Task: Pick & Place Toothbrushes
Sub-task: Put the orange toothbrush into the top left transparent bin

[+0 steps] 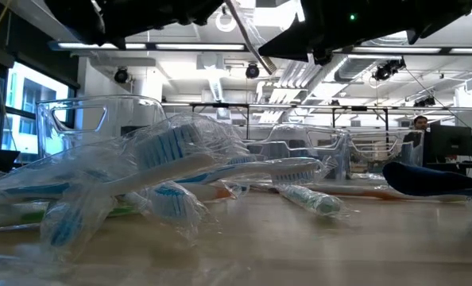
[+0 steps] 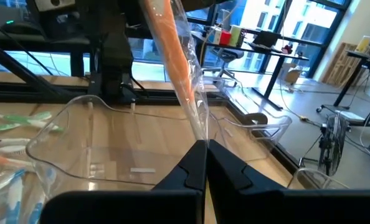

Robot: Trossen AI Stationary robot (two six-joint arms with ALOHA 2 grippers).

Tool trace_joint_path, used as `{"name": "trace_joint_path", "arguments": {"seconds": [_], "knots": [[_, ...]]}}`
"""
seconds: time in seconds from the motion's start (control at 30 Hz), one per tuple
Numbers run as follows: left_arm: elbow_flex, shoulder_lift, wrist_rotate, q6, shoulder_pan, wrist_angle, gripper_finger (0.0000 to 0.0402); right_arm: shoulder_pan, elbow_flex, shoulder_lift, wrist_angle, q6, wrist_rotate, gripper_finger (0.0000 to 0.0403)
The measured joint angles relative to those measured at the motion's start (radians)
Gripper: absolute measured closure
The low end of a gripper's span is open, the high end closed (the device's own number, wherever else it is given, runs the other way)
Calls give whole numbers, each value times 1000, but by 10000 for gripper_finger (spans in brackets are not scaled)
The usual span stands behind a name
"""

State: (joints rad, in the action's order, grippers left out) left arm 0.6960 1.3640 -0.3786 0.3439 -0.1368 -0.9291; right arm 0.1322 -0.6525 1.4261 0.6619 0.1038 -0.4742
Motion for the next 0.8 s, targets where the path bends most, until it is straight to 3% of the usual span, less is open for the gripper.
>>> {"name": "trace_joint_path", "arguments": {"seconds": [0.3,0.63,0.8], "knots": [[0,0,45,-8,0,47,254,-4,0,0,-1,-2,1,400],[0,0,45,-8,-1,48,351,-4,0,0,-3,-2,4,400],[0,0,45,-8,0,48,344,-4,0,0,-2,-2,6,400]]}}
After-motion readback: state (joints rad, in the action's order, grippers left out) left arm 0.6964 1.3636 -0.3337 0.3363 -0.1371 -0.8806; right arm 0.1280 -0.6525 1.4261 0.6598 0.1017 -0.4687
